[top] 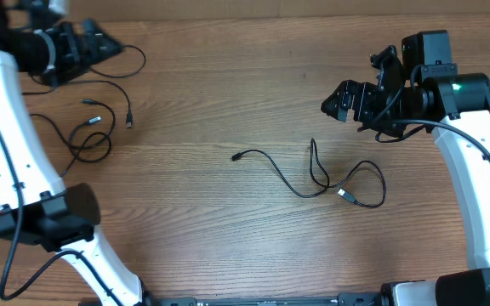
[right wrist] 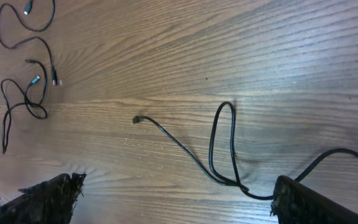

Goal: Untangle cables

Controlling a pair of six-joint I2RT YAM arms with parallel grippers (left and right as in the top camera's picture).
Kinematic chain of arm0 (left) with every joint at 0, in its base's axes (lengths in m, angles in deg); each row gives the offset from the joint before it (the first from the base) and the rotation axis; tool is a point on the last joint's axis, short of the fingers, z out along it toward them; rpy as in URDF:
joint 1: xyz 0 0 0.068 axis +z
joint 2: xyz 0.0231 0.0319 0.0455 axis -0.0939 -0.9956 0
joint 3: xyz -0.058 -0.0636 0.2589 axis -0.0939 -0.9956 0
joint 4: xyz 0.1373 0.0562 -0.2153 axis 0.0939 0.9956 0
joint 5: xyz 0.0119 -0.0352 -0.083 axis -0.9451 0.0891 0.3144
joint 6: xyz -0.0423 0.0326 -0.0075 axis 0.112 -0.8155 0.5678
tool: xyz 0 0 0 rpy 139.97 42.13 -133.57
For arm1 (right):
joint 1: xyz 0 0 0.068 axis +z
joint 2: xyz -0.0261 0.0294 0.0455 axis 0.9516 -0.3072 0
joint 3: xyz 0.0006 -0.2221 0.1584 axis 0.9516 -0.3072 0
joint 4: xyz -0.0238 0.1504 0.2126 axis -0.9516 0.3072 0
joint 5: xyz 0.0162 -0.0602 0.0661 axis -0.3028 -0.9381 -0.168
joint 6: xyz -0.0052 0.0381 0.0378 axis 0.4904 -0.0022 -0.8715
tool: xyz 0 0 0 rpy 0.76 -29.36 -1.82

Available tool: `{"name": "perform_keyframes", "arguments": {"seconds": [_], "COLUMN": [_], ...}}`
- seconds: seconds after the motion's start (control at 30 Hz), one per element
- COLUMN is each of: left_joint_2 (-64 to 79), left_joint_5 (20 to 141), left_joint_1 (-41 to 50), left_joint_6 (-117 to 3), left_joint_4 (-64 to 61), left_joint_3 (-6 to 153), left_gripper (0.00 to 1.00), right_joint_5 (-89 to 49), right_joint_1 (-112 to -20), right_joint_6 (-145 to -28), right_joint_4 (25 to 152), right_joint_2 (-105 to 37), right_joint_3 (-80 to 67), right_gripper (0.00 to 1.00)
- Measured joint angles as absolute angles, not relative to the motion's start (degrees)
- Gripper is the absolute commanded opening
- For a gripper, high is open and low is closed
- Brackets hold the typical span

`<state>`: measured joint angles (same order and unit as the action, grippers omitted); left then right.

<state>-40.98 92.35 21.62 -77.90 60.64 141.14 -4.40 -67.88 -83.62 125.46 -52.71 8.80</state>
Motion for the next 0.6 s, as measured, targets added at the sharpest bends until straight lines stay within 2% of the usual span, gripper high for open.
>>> {"name": "perform_keyframes", "arguments": {"seconds": [0.1,0.3,0.6], "left_joint_2": [-41.0,-41.0,-41.0], "left_joint_5": [91.9,80.7,71.9], "left_joint_1": [16.7,3.7,-9.9], "left_joint_6": [-79.0,-78.0,-75.7], "left_joint_4": [60.7,60.7,58.5], "left_joint_3": [141.1,139.8,128.1], "left_gripper": [1.0,1.0,1.0], "right_joint_5": [-4.2,-4.3,-6.8], "right_joint_1": [-67.9,-67.9,-67.9], "right_joint_6": [-83.8,-84.6,-86.6], "right_joint_4": [125.7,126.0,126.4], "right_joint_2": [-52.7,-52.8,-53.1], "right_joint_3": [8.8,8.8,8.8], "right_gripper": [1.0,1.0,1.0]}}
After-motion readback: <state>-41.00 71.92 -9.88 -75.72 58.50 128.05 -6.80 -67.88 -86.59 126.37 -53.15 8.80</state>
